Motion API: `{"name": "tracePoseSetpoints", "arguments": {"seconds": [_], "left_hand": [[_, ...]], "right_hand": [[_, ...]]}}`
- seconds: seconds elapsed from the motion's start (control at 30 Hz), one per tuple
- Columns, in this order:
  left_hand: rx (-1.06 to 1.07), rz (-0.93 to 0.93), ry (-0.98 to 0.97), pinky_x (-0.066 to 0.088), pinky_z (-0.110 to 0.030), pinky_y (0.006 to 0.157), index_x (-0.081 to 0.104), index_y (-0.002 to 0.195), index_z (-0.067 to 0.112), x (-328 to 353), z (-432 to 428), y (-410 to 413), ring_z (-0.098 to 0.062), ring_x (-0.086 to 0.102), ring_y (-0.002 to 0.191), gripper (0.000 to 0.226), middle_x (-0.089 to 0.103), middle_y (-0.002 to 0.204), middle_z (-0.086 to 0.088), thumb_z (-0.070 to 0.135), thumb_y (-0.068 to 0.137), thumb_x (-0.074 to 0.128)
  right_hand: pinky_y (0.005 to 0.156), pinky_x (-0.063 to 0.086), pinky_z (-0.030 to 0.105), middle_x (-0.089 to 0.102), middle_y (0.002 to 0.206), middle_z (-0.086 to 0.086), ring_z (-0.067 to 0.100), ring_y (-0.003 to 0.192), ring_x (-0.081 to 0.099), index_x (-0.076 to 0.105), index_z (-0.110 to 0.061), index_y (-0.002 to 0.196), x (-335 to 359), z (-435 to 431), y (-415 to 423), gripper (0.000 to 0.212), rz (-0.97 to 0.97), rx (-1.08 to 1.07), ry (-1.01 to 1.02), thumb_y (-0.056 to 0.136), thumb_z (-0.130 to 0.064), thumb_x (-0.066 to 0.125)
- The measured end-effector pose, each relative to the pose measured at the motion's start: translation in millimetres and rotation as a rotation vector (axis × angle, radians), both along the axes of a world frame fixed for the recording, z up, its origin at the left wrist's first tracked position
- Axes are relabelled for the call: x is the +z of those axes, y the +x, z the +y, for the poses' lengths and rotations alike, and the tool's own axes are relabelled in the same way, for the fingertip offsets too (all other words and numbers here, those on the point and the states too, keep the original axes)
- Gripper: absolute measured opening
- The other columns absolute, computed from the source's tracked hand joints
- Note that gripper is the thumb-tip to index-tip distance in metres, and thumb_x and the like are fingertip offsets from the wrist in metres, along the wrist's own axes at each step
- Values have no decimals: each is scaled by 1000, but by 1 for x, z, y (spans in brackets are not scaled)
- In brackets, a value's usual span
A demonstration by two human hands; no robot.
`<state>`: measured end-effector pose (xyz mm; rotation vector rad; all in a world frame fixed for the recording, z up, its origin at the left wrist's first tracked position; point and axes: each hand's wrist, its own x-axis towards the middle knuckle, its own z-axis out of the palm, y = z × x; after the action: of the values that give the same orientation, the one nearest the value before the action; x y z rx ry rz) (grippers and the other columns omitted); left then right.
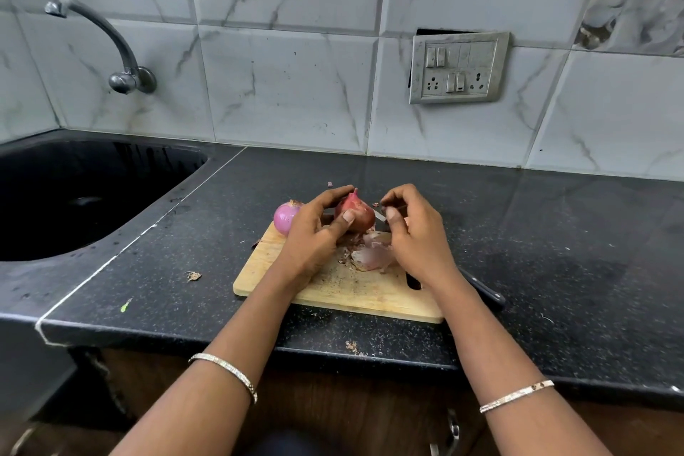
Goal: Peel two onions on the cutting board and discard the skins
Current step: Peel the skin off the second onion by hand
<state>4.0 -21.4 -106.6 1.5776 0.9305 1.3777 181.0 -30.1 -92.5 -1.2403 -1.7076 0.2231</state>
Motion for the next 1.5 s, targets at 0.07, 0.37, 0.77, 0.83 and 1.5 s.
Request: {"name": "tracePoseSetpoints", "arguments": {"seconds": [0.07,0.37,0.77,0.83,1.5], "left_hand": [[-14,-22,-16,59,-46,94,59,139,20,1,-1,0,-23,66,116,41,62,130,-7,8,100,62],[-57,19,17,58,-36,96,61,136,17,1,-3,-1,-18,69,113,52,68,126,-7,23,86,76],[-53,29,15,57,-38,99,63,134,20,3,-4,-1,-14,69,111,57,69,122,-3,26,80,77],[-51,8,7,57,-40,99,63,135,19,2,-4,-1,-15,69,111,57,70,122,-4,27,80,77],[-32,-14,-26,56,-46,100,63,135,19,0,0,-2,-19,69,114,59,71,123,-6,29,80,80]], "right_hand": [[81,53,23,68,100,-8,2,93,64,62,-23,110,3,-2,1,24,204,37,-83,94,-6,60],[86,62,46,79,97,-5,15,90,76,79,-25,108,0,2,0,31,366,169,-293,79,-34,81],[87,61,48,79,99,4,24,86,78,81,-18,107,-2,3,4,27,475,181,-319,84,-7,72],[84,62,48,79,97,6,26,80,78,80,-14,106,-2,2,3,27,510,166,-313,88,3,69],[81,63,39,79,87,1,15,83,77,80,-15,102,4,-4,1,19,417,129,-203,84,-17,83]]}}
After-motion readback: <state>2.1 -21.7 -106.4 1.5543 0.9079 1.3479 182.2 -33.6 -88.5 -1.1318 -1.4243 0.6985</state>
